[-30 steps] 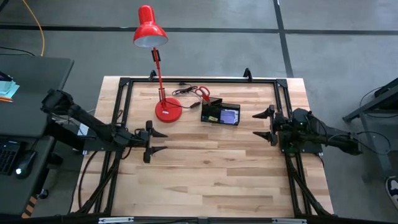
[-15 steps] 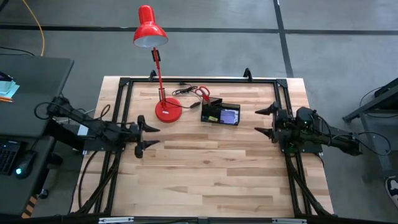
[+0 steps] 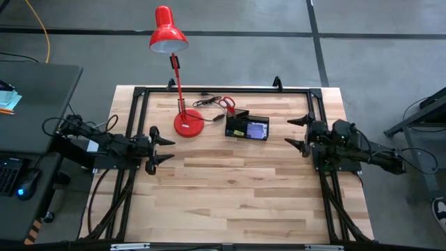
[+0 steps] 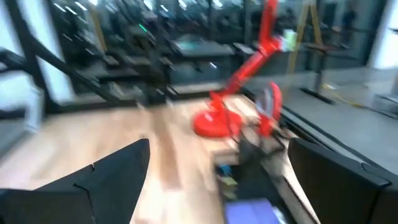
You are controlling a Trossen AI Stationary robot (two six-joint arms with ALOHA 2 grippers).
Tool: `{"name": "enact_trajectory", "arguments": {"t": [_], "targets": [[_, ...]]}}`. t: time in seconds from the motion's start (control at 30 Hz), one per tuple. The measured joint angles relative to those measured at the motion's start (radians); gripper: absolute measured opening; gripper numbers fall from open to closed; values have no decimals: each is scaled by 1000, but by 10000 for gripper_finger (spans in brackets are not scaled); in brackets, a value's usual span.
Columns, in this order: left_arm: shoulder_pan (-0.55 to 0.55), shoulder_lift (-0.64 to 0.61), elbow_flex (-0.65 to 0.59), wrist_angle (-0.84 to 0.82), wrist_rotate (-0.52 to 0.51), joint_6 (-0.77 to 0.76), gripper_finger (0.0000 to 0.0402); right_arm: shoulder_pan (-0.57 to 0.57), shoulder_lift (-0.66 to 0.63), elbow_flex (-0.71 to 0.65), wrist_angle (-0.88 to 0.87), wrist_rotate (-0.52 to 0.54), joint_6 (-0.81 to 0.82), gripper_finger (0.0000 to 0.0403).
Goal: Pick and place office supplies into organizer
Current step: Return to Home Position
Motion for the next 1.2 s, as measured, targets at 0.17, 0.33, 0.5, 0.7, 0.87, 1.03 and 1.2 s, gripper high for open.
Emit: {"name": "enact_trajectory", "arguments": {"t": [0.17, 0.33, 0.5, 0.7, 0.87, 1.03, 1.2], "targets": [[0, 21, 0, 0, 0, 18, 232, 0, 0, -4, -39, 119, -2, 378], [0, 58, 0, 0, 1, 58, 232, 0, 1, -4, -68, 115, 3, 378], [0, 69, 0, 3, 3, 51, 232, 0, 5, -4, -121, 113, 3, 378], [0, 70, 0, 2, 3, 51, 232, 0, 5, -4, -126, 112, 3, 378], [0, 69, 0, 3, 2, 51, 232, 0, 5, -4, -126, 112, 3, 378], [0, 69, 0, 3, 2, 50, 232, 0, 5, -4, -126, 112, 3, 378], [0, 69, 0, 2, 1, 50, 232, 0, 5, -4, -126, 112, 3, 378]]}}
